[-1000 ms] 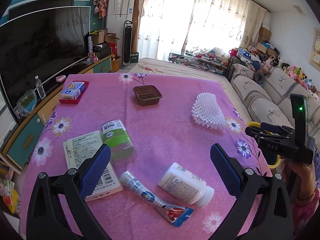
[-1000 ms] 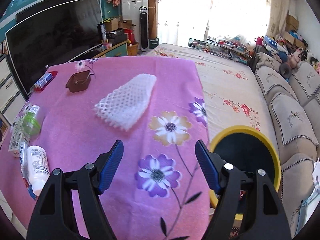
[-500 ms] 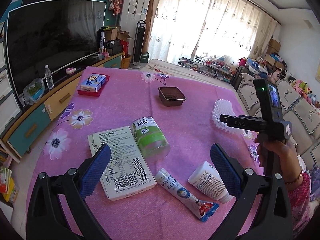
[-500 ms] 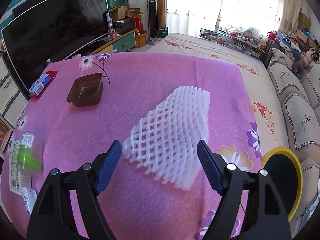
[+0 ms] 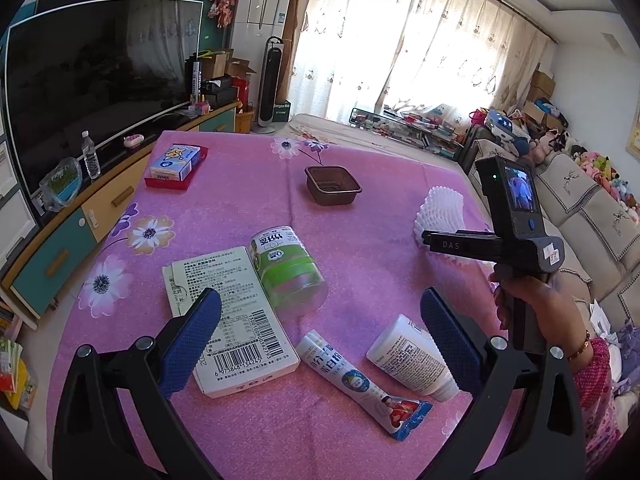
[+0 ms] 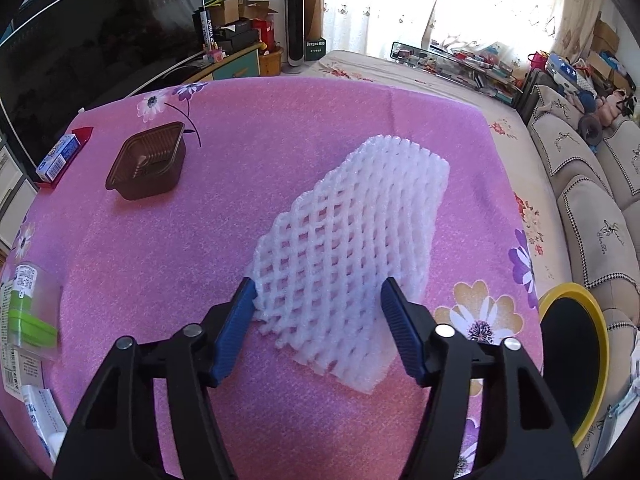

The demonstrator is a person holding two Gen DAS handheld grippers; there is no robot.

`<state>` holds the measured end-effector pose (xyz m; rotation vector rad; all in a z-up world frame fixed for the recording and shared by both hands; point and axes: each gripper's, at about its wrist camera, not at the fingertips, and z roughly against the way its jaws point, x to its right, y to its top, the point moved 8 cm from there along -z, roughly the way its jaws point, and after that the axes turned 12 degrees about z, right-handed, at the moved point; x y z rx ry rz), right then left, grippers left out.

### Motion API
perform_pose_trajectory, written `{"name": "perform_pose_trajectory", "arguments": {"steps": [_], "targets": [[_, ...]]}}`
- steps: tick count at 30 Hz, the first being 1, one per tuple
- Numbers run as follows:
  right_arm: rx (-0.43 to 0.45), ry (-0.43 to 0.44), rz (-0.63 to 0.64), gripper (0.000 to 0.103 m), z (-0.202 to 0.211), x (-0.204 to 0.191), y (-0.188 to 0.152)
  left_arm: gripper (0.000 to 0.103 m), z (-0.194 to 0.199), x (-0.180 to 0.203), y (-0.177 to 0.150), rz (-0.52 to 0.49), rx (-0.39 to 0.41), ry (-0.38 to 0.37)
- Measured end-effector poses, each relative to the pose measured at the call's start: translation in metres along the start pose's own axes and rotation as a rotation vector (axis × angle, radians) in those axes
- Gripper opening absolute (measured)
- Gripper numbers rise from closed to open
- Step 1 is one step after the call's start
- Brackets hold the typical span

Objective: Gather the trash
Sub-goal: 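Grasp the white foam fruit net with the right gripper, then lift the foam net over the yellow bin and open the right gripper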

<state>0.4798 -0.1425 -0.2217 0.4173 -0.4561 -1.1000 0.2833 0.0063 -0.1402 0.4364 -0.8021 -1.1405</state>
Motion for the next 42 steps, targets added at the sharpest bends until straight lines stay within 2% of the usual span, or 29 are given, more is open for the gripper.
{"name": "perform_pose_trajectory", "arguments": {"steps": [4,6,16,21,25,34,42], "targets": [[0.010,-0.013,0.000,0.031,0.006,0.004,-0.003,0.098,-0.002,0.003,-0.001,-0.005,-0.004,-0.003],[0.021,-0.009,-0.006,0.025,0.009,0.005,-0.005,0.098,-0.003,0.003,-0.002,-0.007,-0.007,-0.004],[0.118,0.000,-0.001,0.024,0.064,0.011,-0.026,0.098,-0.003,0.013,-0.005,-0.027,-0.012,-0.003],[0.156,-0.045,-0.003,0.024,0.095,0.029,-0.046,0.098,-0.003,0.023,-0.009,-0.047,-0.017,-0.006],[0.153,-0.110,-0.036,0.025,0.109,0.060,-0.069,0.098,-0.001,0.032,-0.012,-0.065,-0.019,-0.007],[0.092,-0.203,-0.188,0.026,0.100,0.146,-0.129,0.098,-0.006,0.048,-0.022,-0.105,-0.037,0.001],[0.034,-0.215,-0.290,0.032,0.068,0.198,-0.167,0.098,-0.012,0.066,-0.028,-0.140,-0.050,0.013]]}}
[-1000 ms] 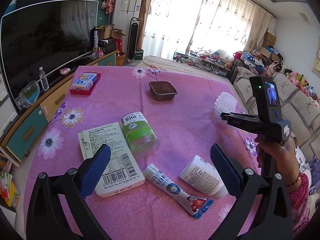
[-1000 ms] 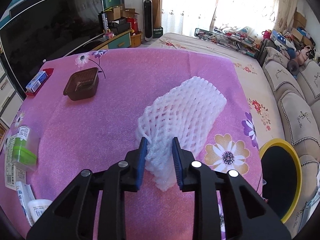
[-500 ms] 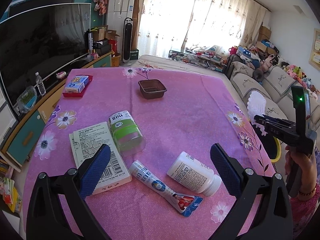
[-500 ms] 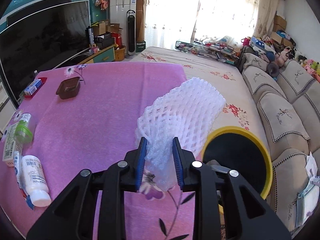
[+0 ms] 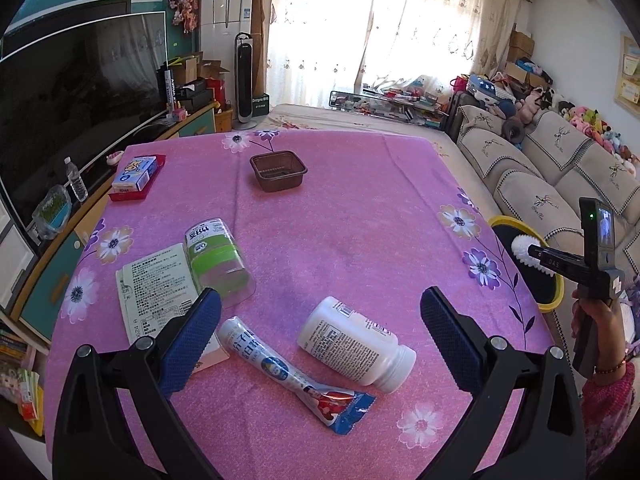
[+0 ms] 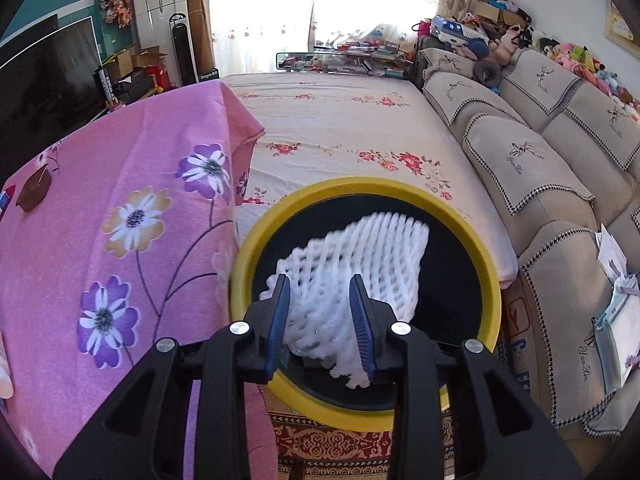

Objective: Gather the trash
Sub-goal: 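Lift the foam net over the yellow bin and open the right gripper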

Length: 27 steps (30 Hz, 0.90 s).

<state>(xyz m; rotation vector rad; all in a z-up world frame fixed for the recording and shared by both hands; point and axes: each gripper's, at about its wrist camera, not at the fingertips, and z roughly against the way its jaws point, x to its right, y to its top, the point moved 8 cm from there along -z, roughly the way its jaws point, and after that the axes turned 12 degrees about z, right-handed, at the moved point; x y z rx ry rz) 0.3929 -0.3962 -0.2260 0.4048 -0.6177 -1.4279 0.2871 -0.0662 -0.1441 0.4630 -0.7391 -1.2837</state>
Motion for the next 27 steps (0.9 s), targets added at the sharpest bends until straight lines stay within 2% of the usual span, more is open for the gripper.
{"name": "perform_pose_trajectory", "arguments": {"steps": [4,7,27], "targets": [[-0.012,0.002,-0.035,0.049,-0.013,0.013,-0.005,0.098,-0.004,0.008,-0.002,-0.009,-0.014,-0.004],[-0.002,0.009,-0.044,0.053,-0.012,0.016,-0.007,0.098,-0.006,0.012,-0.002,-0.016,-0.018,0.001],[0.042,0.045,-0.042,0.060,0.015,0.009,-0.011,0.098,-0.006,0.018,-0.020,-0.033,-0.070,-0.001]]}}
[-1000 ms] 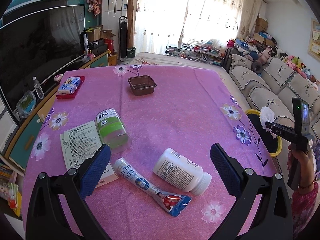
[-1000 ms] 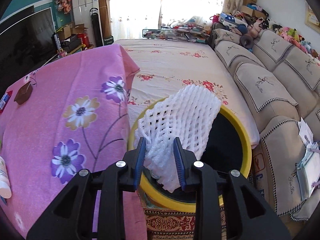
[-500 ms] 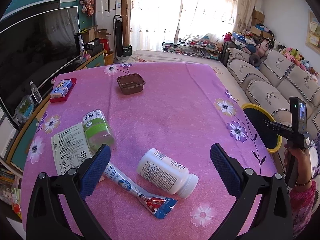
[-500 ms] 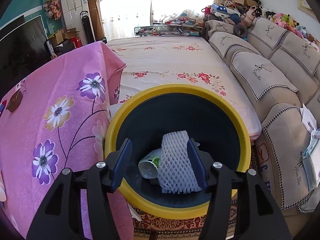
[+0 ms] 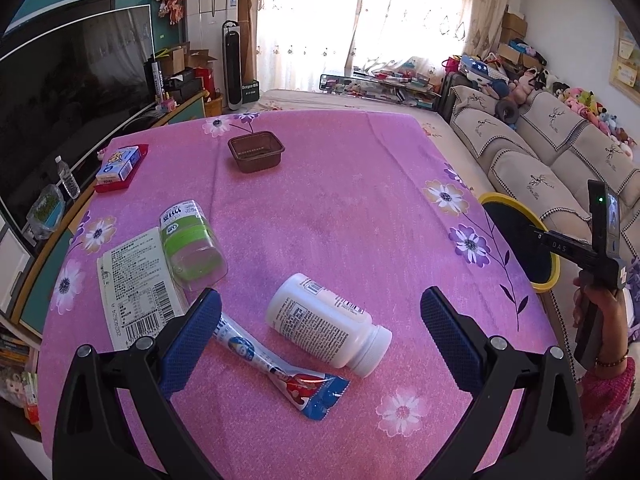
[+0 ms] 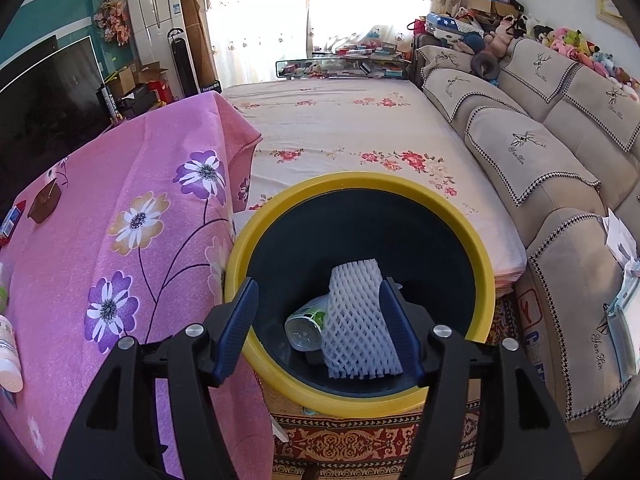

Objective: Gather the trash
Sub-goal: 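Grasp the white pill bottle with the left gripper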

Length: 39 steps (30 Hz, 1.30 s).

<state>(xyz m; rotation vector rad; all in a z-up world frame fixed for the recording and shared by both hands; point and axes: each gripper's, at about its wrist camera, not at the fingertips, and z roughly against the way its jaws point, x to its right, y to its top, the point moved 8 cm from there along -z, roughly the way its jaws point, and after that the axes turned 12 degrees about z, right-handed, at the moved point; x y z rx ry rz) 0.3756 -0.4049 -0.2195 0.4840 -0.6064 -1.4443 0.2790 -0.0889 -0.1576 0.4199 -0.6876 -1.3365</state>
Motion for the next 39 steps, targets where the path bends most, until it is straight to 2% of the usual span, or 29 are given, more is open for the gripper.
{"name": "perform_pose_trajectory", "arguments": {"steps": [7,17,20,22,27,29,31,34,39], "targets": [[0.010,0.014,0.008,0.060,0.004,-0.006,0.001,0.098,-0.016,0.005,-0.020,0.011,-0.088,-0.003],[0.005,0.024,-0.002,0.061,0.002,-0.001,-0.002,0.096,-0.047,0.004,-0.017,0.028,-0.135,0.032],[0.005,0.026,-0.004,0.061,0.001,0.001,-0.003,0.089,-0.058,0.006,-0.017,0.025,-0.164,0.030],[0.004,0.027,-0.004,0.061,0.001,0.001,-0.004,0.079,-0.066,0.006,-0.015,0.010,-0.167,0.050],[0.001,0.032,-0.003,0.061,0.000,0.001,-0.005,0.071,-0.085,0.011,-0.015,-0.011,-0.203,0.061],[-0.002,0.032,-0.003,0.061,-0.001,0.002,-0.006,0.063,-0.092,0.014,-0.018,-0.028,-0.220,0.069],[-0.003,0.033,-0.006,0.061,-0.001,0.003,-0.008,0.049,-0.095,0.018,-0.021,-0.055,-0.217,0.073],[-0.001,0.033,-0.011,0.061,0.000,0.005,-0.009,0.048,-0.094,0.027,-0.023,-0.073,-0.224,0.044],[0.023,0.036,-0.032,0.061,0.010,0.013,-0.011,0.047,-0.079,0.046,-0.011,-0.103,-0.177,0.011]]}}
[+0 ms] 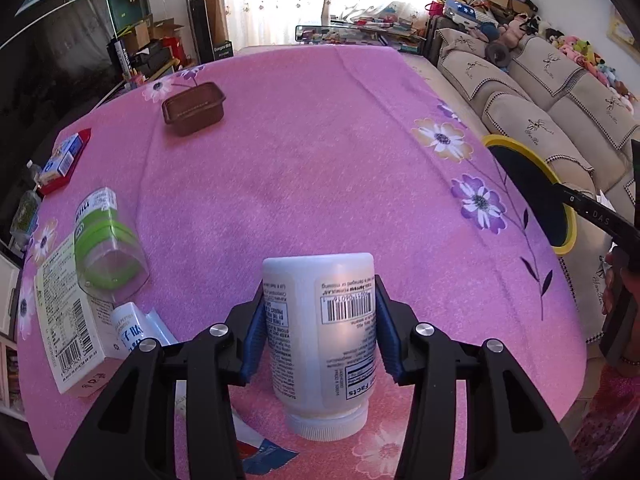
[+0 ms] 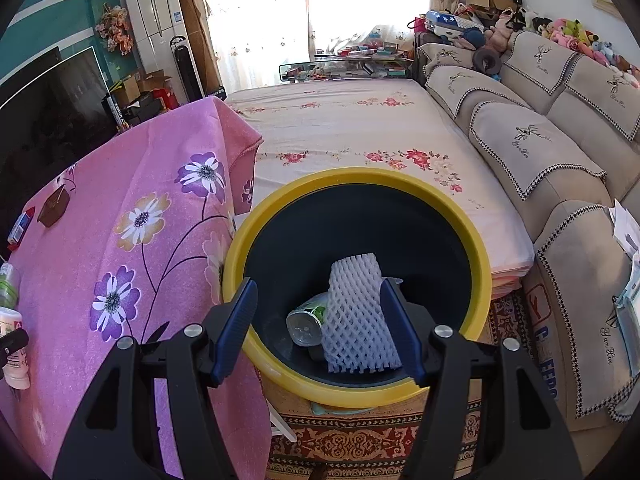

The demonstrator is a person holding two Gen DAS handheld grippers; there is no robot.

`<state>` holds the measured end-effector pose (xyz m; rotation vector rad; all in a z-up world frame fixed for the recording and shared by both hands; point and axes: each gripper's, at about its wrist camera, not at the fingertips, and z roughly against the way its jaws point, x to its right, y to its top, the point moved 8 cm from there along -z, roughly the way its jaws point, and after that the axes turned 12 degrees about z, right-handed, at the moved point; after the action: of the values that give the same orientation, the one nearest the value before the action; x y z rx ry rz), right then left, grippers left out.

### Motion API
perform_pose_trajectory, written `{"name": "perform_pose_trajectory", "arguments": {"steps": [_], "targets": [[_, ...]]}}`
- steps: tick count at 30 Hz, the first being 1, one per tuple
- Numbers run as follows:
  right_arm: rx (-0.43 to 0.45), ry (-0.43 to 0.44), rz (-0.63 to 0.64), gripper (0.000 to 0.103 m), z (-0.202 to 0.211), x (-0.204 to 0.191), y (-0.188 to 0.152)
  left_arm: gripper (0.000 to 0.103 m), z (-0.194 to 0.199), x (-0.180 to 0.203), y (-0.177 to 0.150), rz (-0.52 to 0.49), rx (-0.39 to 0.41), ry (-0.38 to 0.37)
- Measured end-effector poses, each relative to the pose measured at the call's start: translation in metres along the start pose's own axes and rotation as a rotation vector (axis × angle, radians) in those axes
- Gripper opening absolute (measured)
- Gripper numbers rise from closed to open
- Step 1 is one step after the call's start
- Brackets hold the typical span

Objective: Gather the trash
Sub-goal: 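Grasp the white pill bottle with the left gripper, then carry the pill bottle over the yellow bin and open the left gripper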

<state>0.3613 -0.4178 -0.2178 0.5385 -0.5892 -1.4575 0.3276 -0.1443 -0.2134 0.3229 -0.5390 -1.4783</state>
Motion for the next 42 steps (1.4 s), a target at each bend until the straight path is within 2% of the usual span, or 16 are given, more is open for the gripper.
{"name": "perform_pose_trajectory", "arguments": {"steps": [7,16,20,25,33,36,37,42], "targets": [[0.030,-0.042,-0.023,0.061,0.022,0.023,-0.005,0.047,0.022,0.061,0.029,-0.090,0.075,-0.088],[0.032,-0.094,-0.083,0.061,0.034,0.069,-0.024,0.047,0.006,0.185,0.043,-0.233,0.034,-0.230],[0.028,-0.112,-0.113,0.061,0.035,0.089,-0.033,0.047,-0.009,0.238,0.048,-0.300,0.028,-0.253],[0.010,-0.127,-0.140,0.061,0.032,0.105,-0.046,0.047,-0.039,0.294,0.058,-0.353,0.028,-0.245],[-0.014,-0.138,-0.172,0.061,0.024,0.122,-0.058,0.049,-0.088,0.339,0.071,-0.375,0.003,-0.215],[-0.020,-0.138,-0.174,0.061,0.021,0.123,-0.059,0.076,-0.089,0.342,0.076,-0.365,0.034,-0.204],[-0.021,-0.138,-0.174,0.061,0.021,0.123,-0.060,0.080,-0.086,0.339,0.079,-0.359,0.050,-0.204],[-0.019,-0.132,-0.172,0.061,0.022,0.120,-0.061,0.080,-0.053,0.322,0.080,-0.325,0.082,-0.237]]}}
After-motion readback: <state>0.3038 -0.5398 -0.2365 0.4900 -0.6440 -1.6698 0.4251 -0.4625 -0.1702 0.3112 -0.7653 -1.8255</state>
